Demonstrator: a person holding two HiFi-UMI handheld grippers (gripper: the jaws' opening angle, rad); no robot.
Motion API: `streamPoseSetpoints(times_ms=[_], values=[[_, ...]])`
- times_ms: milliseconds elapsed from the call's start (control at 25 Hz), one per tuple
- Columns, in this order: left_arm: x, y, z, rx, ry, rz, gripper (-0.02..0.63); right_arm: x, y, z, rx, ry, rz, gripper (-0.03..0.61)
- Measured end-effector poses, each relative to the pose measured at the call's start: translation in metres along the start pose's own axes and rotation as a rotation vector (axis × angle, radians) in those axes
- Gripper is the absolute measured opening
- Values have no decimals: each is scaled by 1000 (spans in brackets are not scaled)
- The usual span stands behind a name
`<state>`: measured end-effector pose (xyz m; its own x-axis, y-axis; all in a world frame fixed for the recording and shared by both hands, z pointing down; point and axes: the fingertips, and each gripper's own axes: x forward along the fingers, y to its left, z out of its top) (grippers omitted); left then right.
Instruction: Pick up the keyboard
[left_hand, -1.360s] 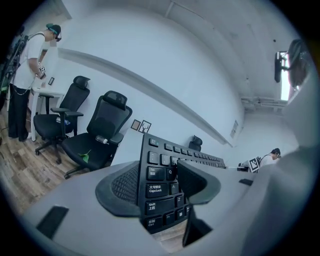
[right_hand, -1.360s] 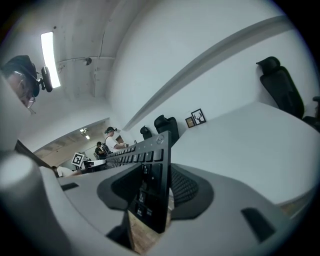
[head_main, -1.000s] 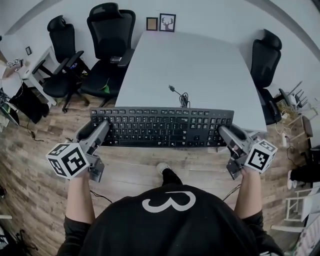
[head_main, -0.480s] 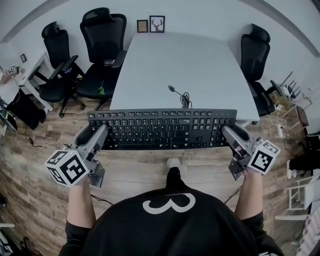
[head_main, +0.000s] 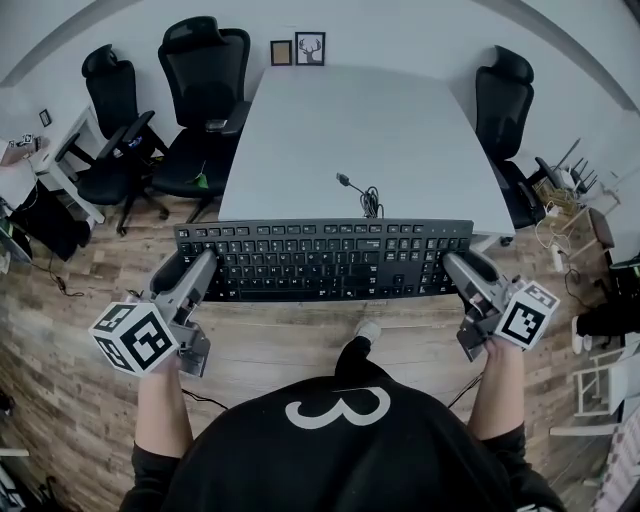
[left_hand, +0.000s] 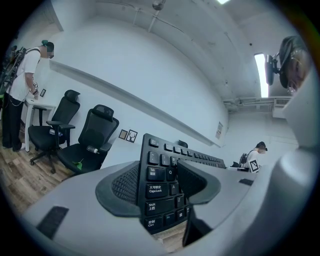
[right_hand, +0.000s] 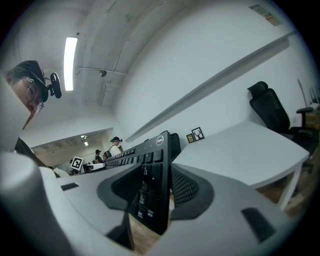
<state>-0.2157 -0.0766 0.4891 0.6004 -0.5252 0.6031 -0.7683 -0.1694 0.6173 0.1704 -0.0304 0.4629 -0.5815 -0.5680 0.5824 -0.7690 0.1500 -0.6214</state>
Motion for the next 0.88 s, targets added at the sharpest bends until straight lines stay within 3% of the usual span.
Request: streamPoseSetpoints(times_ms=[880], values=[[0, -2, 1, -11, 2, 4, 232, -1, 1, 4, -2, -18, 9, 167]])
